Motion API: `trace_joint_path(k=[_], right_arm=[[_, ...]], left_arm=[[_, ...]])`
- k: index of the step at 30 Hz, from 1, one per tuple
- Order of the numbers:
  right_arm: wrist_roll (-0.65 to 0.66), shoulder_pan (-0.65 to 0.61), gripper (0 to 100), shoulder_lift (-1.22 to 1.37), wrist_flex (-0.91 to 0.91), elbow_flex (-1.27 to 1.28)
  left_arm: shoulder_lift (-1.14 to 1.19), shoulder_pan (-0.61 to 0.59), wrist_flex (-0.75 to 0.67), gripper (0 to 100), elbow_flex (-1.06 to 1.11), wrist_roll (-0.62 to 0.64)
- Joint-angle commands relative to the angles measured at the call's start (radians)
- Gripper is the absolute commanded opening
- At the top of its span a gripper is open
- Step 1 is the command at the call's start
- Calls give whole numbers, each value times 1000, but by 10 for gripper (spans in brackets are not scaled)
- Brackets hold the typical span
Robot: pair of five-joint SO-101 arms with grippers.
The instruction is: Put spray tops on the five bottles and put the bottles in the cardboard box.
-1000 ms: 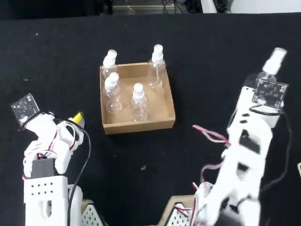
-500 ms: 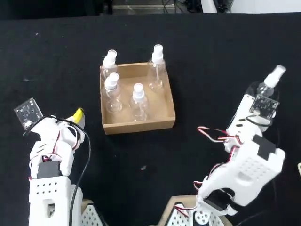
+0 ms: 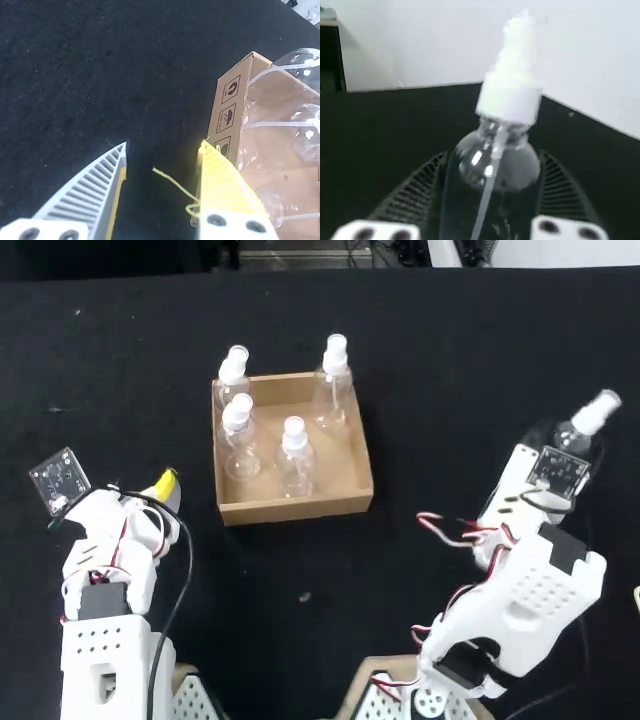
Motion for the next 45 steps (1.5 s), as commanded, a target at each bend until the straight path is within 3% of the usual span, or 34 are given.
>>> trace_joint_path(k=[1, 11, 15, 24, 29, 35, 42, 45], right_arm=[[5, -5, 247, -5, -14, 8], [5, -8, 254, -105, -5, 53], [5, -38, 342, -248, 3, 147], [-3, -8, 348, -507, 232, 194], [3, 34, 269, -730, 555, 220], [-3, 38, 262, -797, 1074, -33], [3, 12, 268, -693, 1109, -101], [3, -8, 336, -657, 1109, -97]], left_arm=[[-12, 1, -23, 209, -10, 3], [-12, -1, -23, 209, -12, 3], [-12, -1, -23, 209, -12, 3], [-12, -8, -21, 209, -8, 2], [-12, -7, -23, 209, -12, 2], [-12, -7, -21, 209, -10, 2], [-12, -8, -23, 209, -10, 2], [-12, -5, -23, 209, -10, 2]])
